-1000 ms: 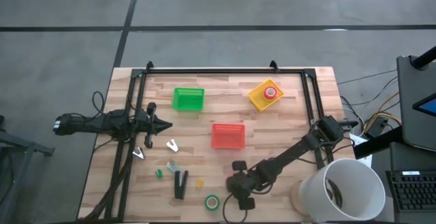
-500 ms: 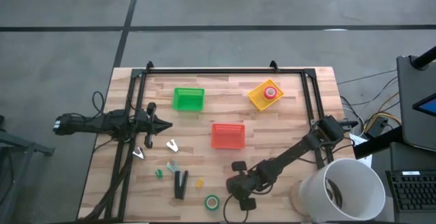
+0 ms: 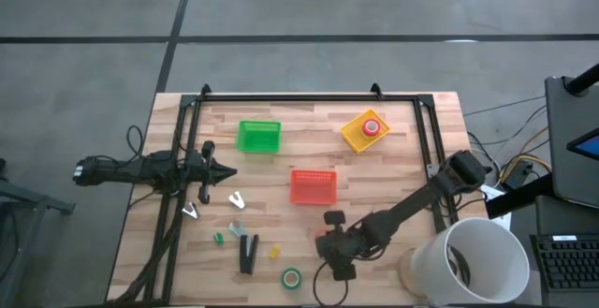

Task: Pick and place Stapler, Stapler remover, tape
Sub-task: Put the orange tape into the yellow bin

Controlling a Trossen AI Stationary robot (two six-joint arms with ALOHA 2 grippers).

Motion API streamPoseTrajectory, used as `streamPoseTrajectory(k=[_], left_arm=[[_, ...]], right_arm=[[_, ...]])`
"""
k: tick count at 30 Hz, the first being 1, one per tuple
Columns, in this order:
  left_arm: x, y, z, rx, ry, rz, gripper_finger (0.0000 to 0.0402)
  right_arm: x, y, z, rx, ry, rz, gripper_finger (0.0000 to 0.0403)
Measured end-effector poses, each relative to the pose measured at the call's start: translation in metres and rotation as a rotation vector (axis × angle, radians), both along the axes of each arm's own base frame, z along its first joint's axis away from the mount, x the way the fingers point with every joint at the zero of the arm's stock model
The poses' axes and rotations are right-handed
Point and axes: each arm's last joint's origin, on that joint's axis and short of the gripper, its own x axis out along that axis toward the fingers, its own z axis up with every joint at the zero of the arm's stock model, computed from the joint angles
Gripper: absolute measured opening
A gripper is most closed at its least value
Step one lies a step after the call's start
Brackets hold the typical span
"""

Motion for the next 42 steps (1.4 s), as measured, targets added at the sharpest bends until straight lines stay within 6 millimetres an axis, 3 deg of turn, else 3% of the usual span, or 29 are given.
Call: streamPoseTrajectory(k=[7,17,23,30,42], left_arm=[[0.0,0.0,0.0,0.0,0.0,0.0,0.001],[0.0,0.0,0.0,0.0,0.001,0.0,0.001],[0.0,0.0,0.0,0.0,0.002,0.0,0.001],[0.0,0.0,-0.001,0.0,0.006,0.0,0.001],[0.0,0.0,-0.001,0.0,0.006,0.0,0.001]], right_arm=[[-0.016,-0.027,0.026,-0.242,-0.02,-0.13,0.0044],[-0.014,-0.085,0.03,-0.322,0.065,-0.342,0.0044],[-0.022,-0.123,0.032,-0.415,0.073,-0.49,0.0047],[-0.036,-0.171,0.037,-0.404,0.079,-0.619,0.0046],[-0.07,-0.245,0.019,-0.229,-0.077,-0.907,0.0047]])
